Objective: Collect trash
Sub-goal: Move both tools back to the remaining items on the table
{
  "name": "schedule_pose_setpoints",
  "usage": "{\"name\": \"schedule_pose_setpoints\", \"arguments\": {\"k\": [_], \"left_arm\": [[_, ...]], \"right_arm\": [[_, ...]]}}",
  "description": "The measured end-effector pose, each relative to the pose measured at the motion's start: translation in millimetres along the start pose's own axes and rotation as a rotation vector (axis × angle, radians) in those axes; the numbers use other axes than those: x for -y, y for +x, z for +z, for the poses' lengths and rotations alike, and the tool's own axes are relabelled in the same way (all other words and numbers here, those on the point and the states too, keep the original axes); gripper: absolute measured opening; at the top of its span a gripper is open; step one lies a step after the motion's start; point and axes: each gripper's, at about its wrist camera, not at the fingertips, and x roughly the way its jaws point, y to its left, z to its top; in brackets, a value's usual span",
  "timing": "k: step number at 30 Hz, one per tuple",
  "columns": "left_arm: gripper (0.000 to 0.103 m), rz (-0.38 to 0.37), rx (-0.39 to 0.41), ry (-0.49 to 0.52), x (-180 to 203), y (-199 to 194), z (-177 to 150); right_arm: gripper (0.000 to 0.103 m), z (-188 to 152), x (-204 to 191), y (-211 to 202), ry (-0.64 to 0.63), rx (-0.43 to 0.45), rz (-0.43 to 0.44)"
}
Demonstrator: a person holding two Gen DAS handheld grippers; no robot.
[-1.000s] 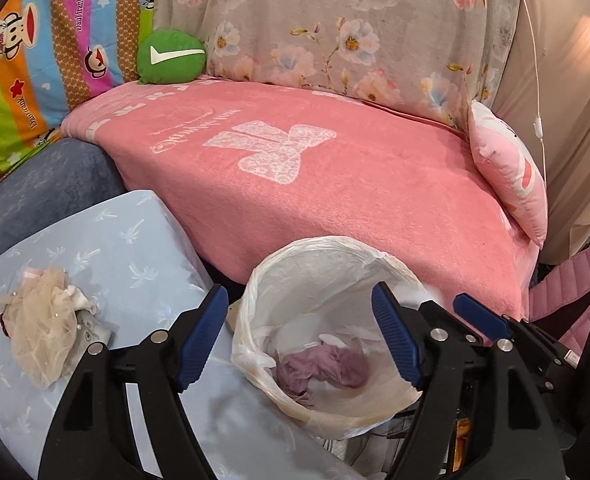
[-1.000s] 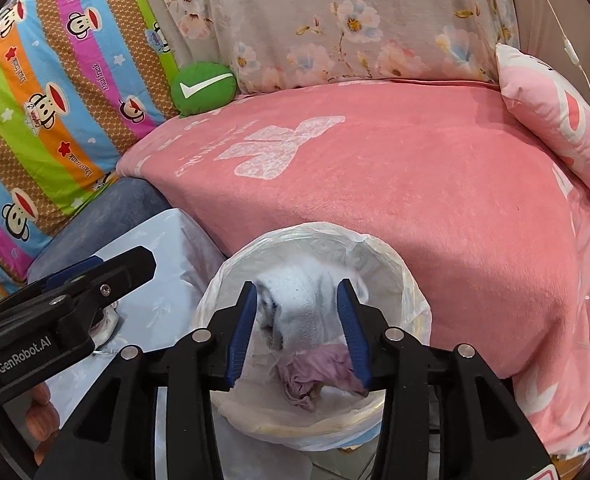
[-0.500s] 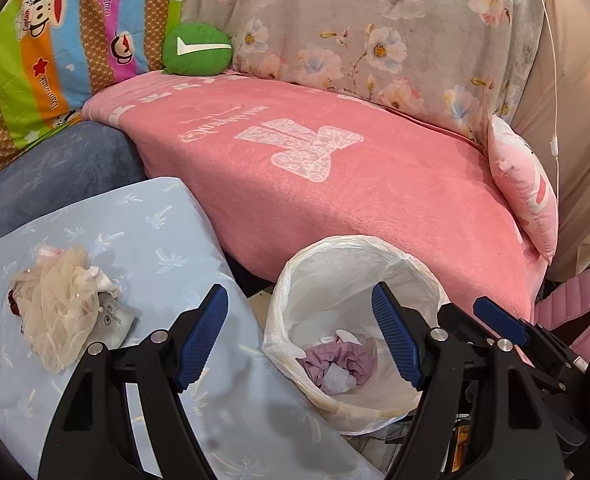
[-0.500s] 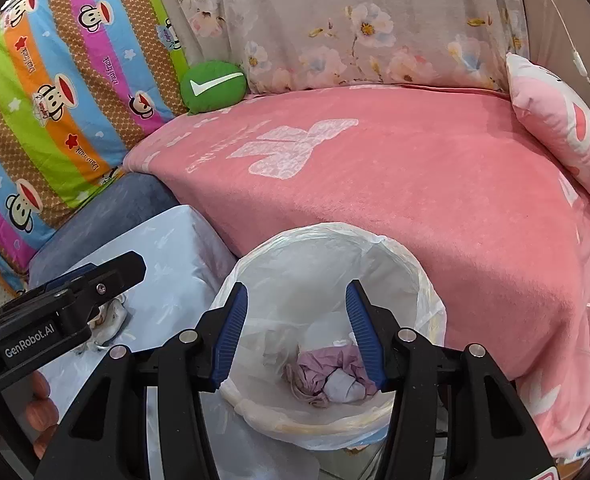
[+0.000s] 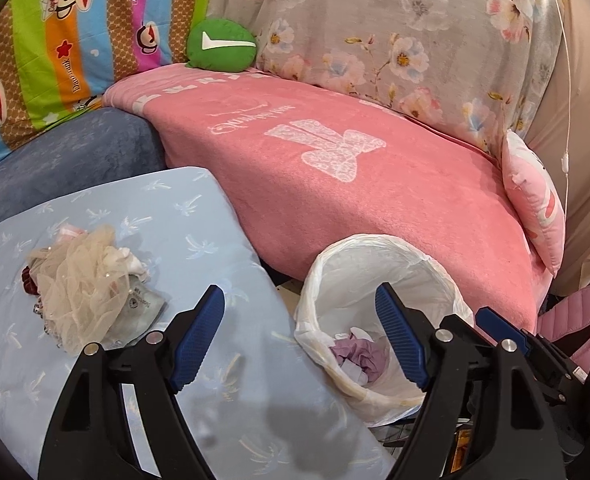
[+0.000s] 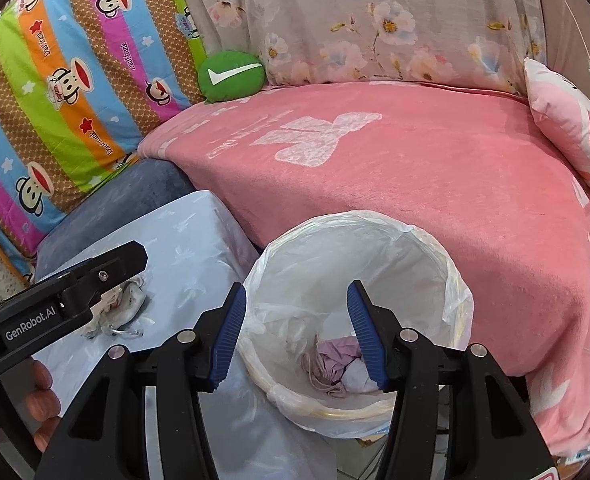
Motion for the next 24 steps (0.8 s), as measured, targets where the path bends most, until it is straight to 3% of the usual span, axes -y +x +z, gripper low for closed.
{"name": "schedule_pose_setpoints", "arguments": {"k": [10,15,24], "left_arm": [[0.078,0.047,0.009,-0.046,-30.2,-7.8,-3.9],[0.088,0.084,0.017,-0.068,-48.6,-13.3,-8.0],[0.089,0.147,0.007,-0.141,-91.8,-16.0,-12.1]], "right_arm": [[0.055,-4.7,-26.7,5.3,-0.045,-0.020,0.022],[0.057,-6.8,-44.2,8.4,-0.072,-0.030,0.034],[0.058,-11.2,-76.0,16.6,-0.114,-0.052,0.064]]}}
